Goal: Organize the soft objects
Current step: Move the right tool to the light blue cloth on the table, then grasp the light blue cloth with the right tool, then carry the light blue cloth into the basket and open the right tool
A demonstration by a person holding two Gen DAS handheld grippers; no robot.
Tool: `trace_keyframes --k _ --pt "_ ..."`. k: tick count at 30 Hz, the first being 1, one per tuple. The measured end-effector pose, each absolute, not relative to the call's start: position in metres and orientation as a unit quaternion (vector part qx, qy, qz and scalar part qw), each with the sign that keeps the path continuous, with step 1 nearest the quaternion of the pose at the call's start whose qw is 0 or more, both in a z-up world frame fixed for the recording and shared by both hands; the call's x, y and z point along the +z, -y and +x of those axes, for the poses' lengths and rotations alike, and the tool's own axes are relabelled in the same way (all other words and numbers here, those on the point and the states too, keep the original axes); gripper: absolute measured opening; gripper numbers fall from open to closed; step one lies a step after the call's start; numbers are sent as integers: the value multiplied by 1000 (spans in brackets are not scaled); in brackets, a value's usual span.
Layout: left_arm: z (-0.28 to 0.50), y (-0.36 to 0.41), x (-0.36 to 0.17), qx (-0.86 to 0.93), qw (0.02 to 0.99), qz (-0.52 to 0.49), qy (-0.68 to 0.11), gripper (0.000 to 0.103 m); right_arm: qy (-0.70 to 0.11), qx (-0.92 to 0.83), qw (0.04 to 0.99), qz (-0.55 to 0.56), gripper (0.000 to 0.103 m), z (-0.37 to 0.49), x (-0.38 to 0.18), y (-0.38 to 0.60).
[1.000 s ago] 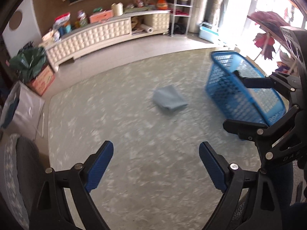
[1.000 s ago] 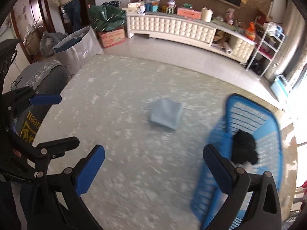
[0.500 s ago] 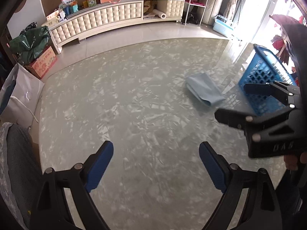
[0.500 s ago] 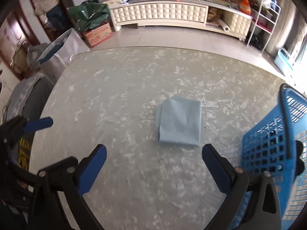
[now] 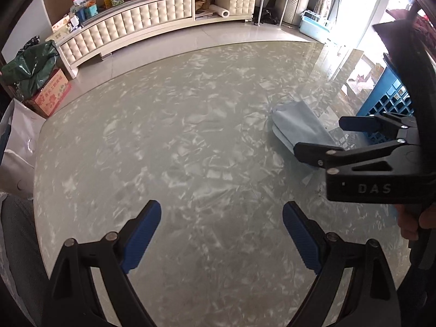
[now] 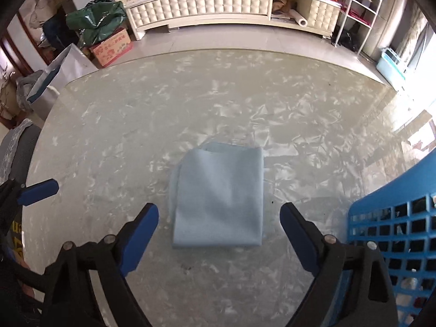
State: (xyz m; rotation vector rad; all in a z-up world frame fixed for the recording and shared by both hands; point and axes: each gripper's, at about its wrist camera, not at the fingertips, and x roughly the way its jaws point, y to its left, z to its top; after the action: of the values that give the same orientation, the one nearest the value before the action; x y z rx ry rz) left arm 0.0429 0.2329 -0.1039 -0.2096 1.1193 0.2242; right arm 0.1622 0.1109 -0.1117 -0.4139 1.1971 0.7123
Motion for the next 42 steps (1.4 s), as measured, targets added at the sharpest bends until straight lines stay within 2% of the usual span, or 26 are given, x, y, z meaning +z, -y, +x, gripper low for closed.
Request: trace_keyframes --k 4,8,10,14,16,18,29,42 --pt "51 -227 -106 103 837 -90 -529 90 -566 321 739 -174 76 169 -120 -107" --pt "53 -229 -106 112 837 -83 -529 90 -549 325 744 -199 73 163 -122 -109" --pt "54 -229 -107 110 837 -85 -529 90 -534 328 747 -219 60 156 -122 -111" --pt "55 -232 -111 113 836 -86 -531 90 -525 343 746 -222 43 148 -119 -113" --pt "56 -233 -113 113 835 -89 -532 90 -523 352 744 -222 20 146 -118 -113" --pt "54 -232 -114 112 835 -90 -532 90 -519 355 743 -228 12 142 -117 -110" --pt "26 -222 -84 125 840 -95 -520 90 -503 386 738 -229 11 97 -75 -66" --pt "-25 -145 -26 109 860 -62 -494 90 -476 403 750 -221 11 37 -1 16"
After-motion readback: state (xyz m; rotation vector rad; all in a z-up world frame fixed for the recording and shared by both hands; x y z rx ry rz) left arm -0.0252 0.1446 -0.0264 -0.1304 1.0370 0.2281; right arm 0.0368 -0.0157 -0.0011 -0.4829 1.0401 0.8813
